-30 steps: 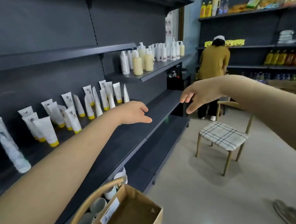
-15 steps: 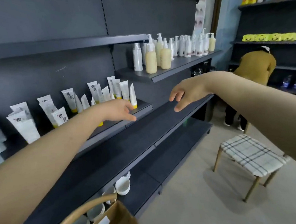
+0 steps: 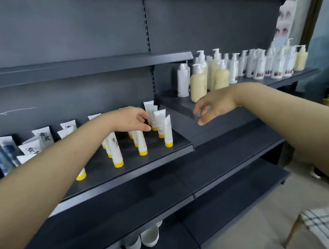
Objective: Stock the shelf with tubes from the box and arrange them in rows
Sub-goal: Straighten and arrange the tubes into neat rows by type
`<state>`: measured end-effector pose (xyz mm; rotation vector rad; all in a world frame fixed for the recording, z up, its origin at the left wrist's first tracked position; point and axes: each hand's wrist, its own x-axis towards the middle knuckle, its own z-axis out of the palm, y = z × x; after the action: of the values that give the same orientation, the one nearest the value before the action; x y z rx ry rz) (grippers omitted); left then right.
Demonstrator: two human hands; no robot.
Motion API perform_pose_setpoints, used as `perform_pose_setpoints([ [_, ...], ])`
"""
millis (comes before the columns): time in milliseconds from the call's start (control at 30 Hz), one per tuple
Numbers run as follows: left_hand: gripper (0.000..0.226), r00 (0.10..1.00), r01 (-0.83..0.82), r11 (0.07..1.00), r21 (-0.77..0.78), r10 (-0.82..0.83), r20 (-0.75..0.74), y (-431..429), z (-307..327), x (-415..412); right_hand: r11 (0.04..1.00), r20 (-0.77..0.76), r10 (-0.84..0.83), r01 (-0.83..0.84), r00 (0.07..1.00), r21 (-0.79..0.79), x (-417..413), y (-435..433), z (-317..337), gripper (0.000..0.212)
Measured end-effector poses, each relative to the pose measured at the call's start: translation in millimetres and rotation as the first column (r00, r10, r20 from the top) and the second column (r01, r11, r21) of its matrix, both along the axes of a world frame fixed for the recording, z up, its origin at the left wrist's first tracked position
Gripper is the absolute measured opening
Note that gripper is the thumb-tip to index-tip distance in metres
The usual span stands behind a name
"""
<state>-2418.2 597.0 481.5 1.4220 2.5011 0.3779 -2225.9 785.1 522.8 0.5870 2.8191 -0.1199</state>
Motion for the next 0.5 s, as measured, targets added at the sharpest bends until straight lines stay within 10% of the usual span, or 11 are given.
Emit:
perform_pose_setpoints([
  [500,0.05,0.912,-0.41,0.905,0.116,0.407,0.047,68,1,-83,0.921,-0.001,0.377,-0.375,0.926,0.103,-163,114,-6,0.046],
])
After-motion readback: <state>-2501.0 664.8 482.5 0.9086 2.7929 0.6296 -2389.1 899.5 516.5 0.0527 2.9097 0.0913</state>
